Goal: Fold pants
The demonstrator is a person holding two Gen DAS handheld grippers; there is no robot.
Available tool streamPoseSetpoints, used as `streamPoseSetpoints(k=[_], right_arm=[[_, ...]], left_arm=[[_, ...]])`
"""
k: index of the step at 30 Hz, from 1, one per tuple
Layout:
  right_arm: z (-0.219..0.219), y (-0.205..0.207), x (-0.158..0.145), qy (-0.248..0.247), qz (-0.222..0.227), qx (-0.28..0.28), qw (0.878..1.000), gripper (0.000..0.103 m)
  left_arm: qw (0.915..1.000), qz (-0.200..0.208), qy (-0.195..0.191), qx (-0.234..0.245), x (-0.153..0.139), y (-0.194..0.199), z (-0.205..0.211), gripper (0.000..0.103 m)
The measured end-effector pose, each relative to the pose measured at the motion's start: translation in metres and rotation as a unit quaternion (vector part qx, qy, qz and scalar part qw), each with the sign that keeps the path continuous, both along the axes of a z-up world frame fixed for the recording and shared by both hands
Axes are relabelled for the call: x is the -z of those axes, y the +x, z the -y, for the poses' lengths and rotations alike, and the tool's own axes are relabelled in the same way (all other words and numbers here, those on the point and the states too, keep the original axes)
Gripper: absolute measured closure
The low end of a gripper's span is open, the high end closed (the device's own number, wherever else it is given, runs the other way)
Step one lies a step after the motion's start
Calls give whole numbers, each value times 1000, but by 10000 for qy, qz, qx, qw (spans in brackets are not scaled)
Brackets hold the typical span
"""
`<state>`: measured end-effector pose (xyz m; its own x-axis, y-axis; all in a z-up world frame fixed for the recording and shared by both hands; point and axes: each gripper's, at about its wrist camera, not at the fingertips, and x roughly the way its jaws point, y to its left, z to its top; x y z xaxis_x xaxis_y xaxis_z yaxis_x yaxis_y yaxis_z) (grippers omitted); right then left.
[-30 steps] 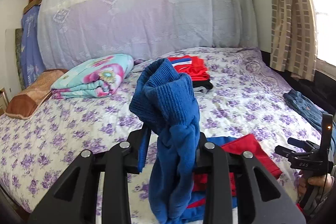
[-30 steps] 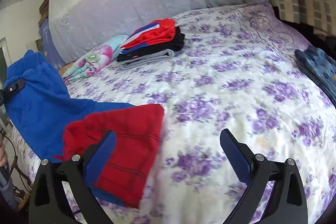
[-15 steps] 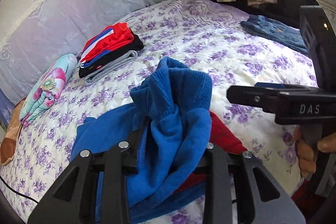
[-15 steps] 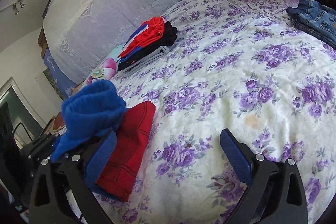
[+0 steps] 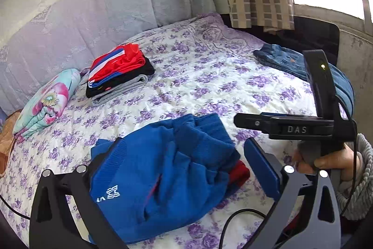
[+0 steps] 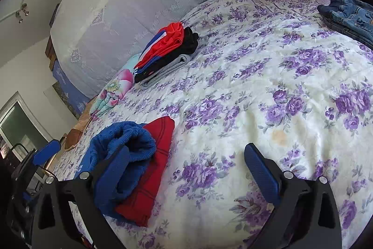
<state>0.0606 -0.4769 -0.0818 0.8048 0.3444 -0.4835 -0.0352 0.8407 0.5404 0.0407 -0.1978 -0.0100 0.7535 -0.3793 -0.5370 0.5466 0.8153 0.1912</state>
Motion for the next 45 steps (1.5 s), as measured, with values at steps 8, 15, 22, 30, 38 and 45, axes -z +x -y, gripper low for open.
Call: streamPoseSetpoints(k=[8, 15, 22, 30, 38, 45], right_arm=[[-26, -15, -31, -516, 425, 90, 9977, 4], [-90, 23, -21, -1944, -192, -285, 9803, 4], [-65, 19, -44, -1411, -50, 241, 9897, 4], [-100, 80, -15, -2521, -756, -363, 9641, 4], [-83, 36, -46, -2405, -156, 149, 9704, 4], [-145, 9, -39, -3319, 0, -843, 9395, 4]], left_arm=[[9940, -450, 91, -991, 27, 35, -62, 4], [9952, -398, 461, -768, 72, 32, -58, 4], [9957, -280, 0, -887, 45, 43, -87, 4], [9863, -1299, -146, -1008, 54, 102, -94, 4], [9885, -1451, -272, -319, 60, 57, -105, 5], [9832, -1673, -628, -361, 70, 41, -120, 5]])
